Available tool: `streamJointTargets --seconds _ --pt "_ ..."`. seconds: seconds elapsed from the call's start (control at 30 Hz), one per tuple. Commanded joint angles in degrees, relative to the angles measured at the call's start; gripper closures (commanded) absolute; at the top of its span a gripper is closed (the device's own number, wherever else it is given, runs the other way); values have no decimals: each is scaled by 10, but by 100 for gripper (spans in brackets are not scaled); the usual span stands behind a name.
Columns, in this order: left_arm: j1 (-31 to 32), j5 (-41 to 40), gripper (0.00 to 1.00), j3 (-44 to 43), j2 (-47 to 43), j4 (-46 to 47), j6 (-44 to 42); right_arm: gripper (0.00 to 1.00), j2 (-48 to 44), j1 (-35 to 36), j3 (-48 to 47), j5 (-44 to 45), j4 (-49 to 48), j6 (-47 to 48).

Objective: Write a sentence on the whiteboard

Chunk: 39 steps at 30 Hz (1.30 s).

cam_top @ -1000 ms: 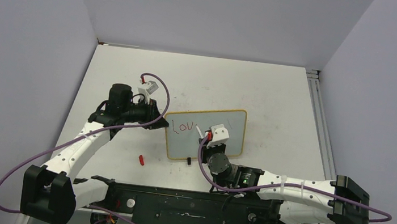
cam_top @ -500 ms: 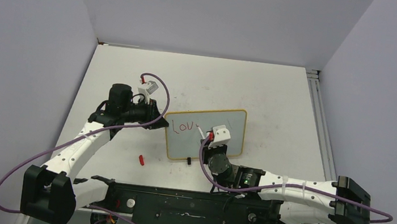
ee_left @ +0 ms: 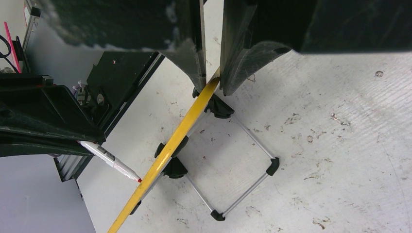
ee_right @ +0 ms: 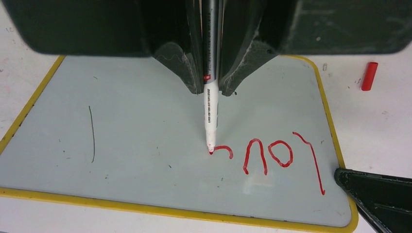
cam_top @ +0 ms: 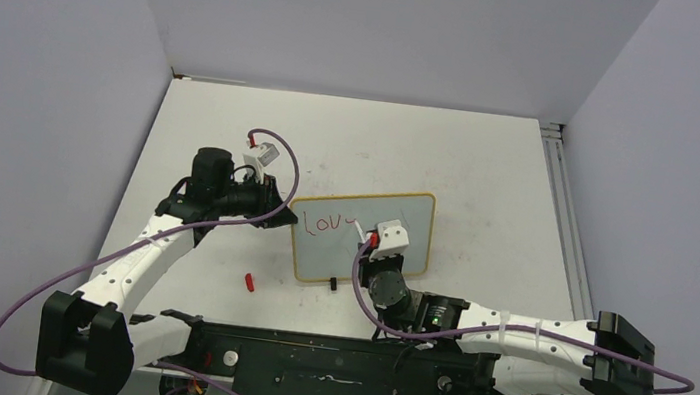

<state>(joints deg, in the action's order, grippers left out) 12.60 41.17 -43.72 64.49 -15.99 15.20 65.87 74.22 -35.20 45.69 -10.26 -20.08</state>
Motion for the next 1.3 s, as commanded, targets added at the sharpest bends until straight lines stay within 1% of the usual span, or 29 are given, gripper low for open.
streamJointTargets --seconds 0.0,0.63,1.27 --pt "1 3 89 -12 -15 4 -3 95 -2 -8 -14 18 -35 22" --pt "1 6 89 -12 -14 4 -3 95 26 -11 -21 -12 -71 36" --pt "1 6 89 -11 -16 4 -3 95 37 -7 -14 -25 -63 17"
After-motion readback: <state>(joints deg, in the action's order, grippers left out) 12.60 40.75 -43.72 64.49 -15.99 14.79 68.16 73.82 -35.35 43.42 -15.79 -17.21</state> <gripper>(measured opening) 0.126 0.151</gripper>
